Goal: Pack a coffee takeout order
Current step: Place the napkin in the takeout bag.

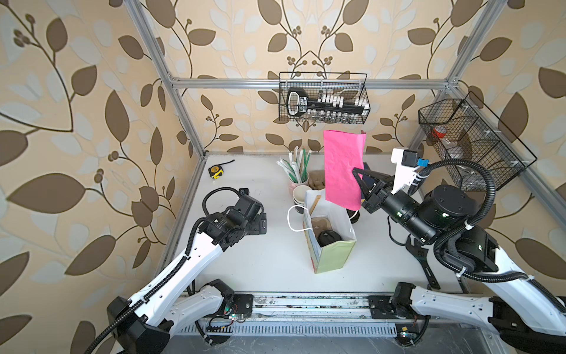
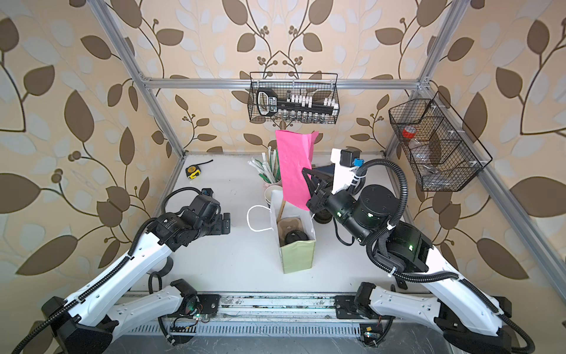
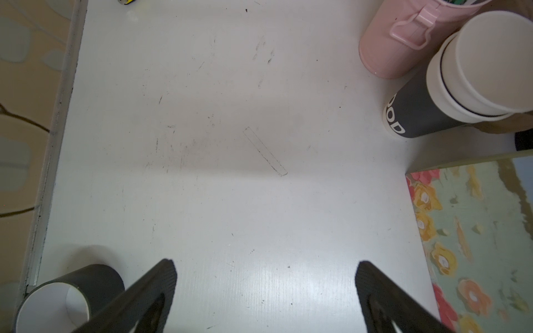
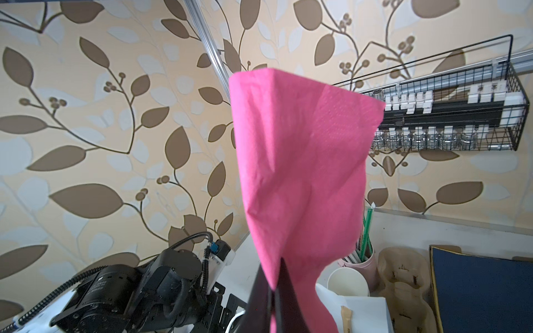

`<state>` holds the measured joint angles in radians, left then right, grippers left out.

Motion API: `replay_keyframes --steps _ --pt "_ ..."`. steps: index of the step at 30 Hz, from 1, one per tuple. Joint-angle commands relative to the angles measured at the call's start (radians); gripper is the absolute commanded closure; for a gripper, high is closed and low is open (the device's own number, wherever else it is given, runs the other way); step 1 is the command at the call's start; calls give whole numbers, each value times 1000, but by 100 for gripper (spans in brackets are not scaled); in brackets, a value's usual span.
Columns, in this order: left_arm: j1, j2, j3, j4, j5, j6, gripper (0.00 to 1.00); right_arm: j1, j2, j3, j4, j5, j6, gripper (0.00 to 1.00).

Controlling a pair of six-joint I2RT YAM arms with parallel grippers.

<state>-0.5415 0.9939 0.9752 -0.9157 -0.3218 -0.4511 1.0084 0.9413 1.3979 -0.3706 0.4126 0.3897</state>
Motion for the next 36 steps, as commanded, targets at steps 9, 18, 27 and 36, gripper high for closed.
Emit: replay_keyframes --steps 9,18,27,36 --pt "9 -21 -6 -3 -11 -6 1 185 -5 -93 -68 236 -18 100" --pt "8 -21 -7 -3 -10 -6 1 213 6 -177 -82 291 4 100" --pt "8 -20 -8 -5 -14 -6 1 219 53 -288 -87 286 51 100" --pt "8 -28 -7 -6 -16 -8 1 219 97 -360 -96 255 125 100"
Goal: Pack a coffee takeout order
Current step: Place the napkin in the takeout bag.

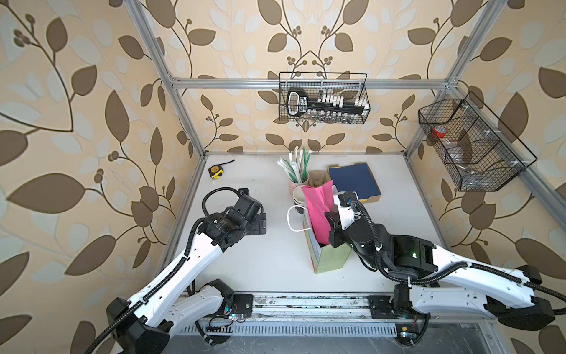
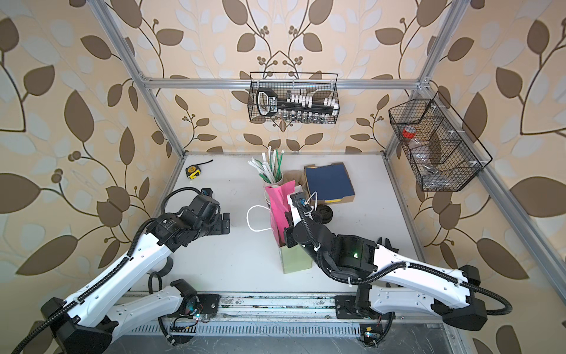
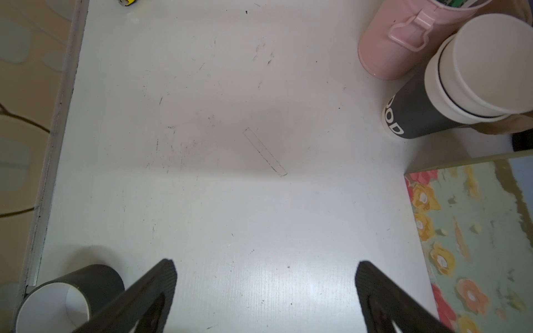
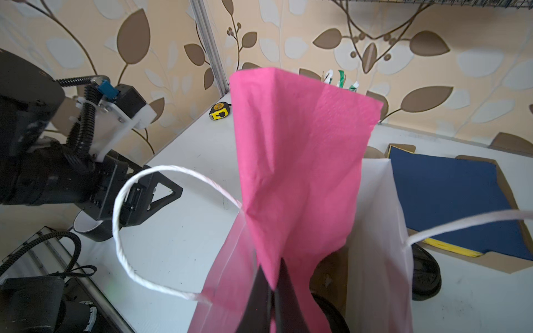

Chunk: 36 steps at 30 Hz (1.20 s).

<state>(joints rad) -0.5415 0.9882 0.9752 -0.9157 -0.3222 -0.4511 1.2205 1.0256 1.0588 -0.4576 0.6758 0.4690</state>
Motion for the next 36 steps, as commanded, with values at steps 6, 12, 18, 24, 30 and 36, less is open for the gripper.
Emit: replay_keyframes --steps 6,12,18,24,30,36 --pt "9 -20 -7 -5 -11 -5 1 7 25 -64 3 -22 99 100" --pt "8 -17 -7 -7 -14 -7 1 7 32 -91 10 -15 121 100" --pt "8 -11 -8 -6 -17 -8 1 7 21 -102 -2 3 140 100" --pt "9 1 -6 -9 -18 -7 1 -4 23 -111 -14 -12 147 100" --pt "8 -2 -7 -7 -20 -7 1 -15 43 -97 -32 -32 158 100" --pt "8 8 -5 -8 -17 -8 1 -26 64 1 -139 -28 201 100"
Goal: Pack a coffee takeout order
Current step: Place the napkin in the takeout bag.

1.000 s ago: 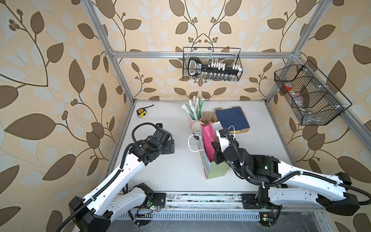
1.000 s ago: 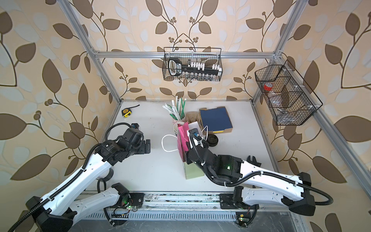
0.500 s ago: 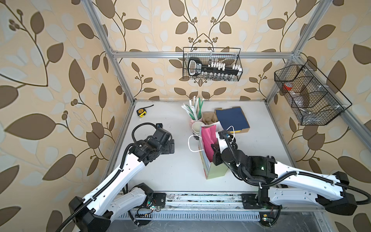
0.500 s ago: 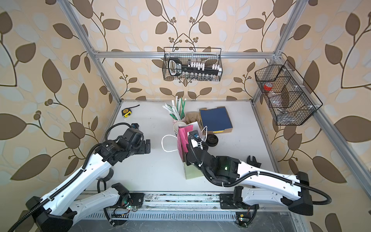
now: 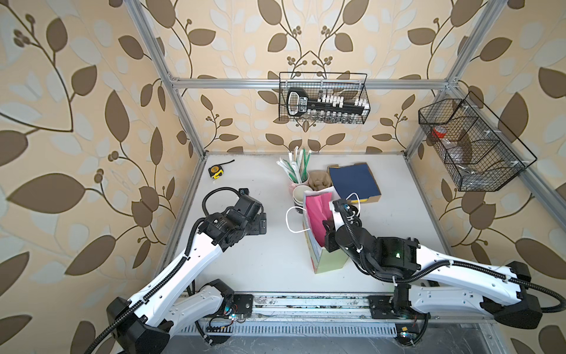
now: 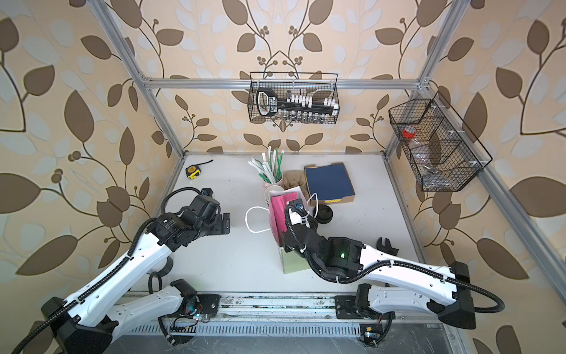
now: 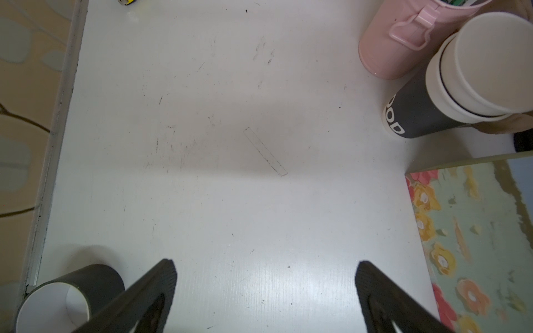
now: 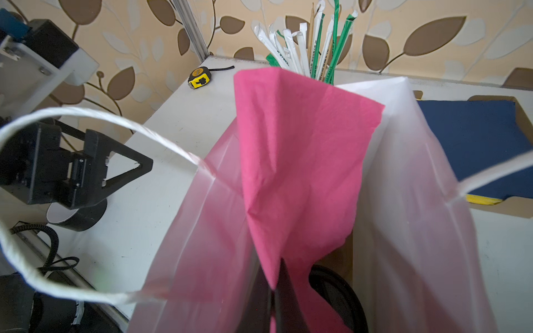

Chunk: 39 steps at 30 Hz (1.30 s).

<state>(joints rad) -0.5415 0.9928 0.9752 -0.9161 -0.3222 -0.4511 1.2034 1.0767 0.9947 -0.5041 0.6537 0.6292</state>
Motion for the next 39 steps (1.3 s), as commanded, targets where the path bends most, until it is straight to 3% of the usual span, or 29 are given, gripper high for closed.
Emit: replay_keyframes --steps 1,5,12,31,39 --pt "8 4 -4 -7 -16 -7 1 -13 19 84 -114 -13 48 100" --pt "9 4 -6 -7 -16 -7 1 -44 50 169 -197 -63 68 100" --pt "8 7 -4 -7 -15 -6 1 -186 143 297 -317 -249 41 100" --pt "8 7 -6 -7 -8 -6 1 -268 246 345 -375 -365 -17 100" --pt "8 6 -6 -7 -4 -4 1 -272 243 396 -393 -356 -31 72"
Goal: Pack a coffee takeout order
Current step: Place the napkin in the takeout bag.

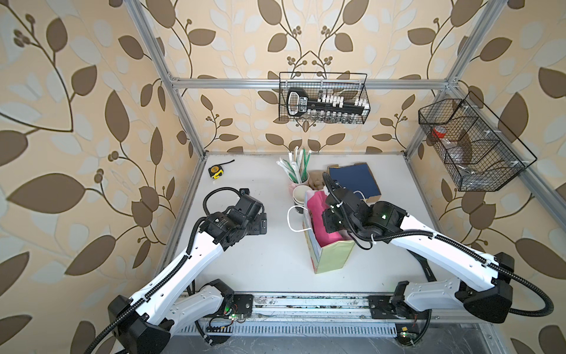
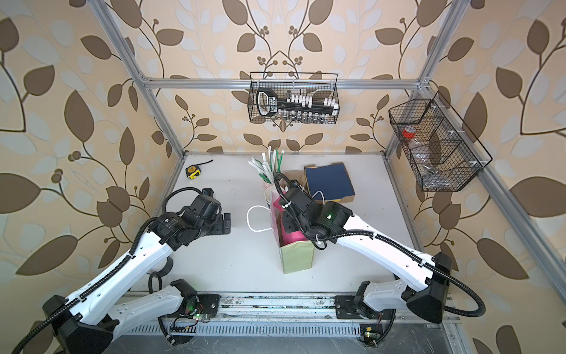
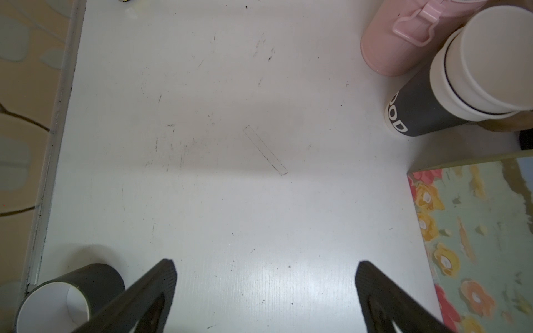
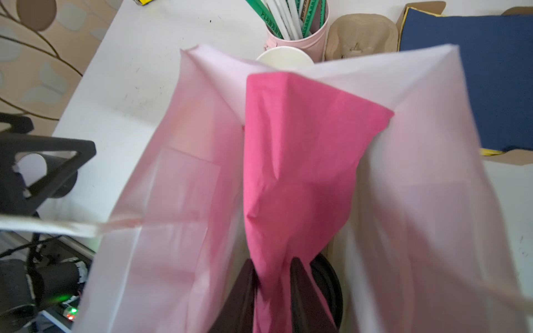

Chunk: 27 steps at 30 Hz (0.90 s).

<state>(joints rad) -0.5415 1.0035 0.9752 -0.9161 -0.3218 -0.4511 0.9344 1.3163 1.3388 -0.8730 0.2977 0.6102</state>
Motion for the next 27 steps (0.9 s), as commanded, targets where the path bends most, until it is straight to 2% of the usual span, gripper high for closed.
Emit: replay_keyframes --steps 1,3,10,17,22,27 --pt "9 -5 -6 -7 -5 -4 1 -4 4 60 -27 4 -16 69" --pt "8 -6 -7 -7 -3 -4 1 -3 5 85 -38 12 -18 66" --pt "9 -5 -4 -7 3 -4 1 -9 21 156 -14 -8 -46 65" --pt "9 -5 -6 -6 3 -4 1 -51 80 128 10 -6 -66 64" --pt "9 -5 -6 -6 4 -4 1 -75 83 76 43 -48 -59 64" --pt "8 -5 -7 -6 4 -4 1 -58 50 128 39 -44 -68 63"
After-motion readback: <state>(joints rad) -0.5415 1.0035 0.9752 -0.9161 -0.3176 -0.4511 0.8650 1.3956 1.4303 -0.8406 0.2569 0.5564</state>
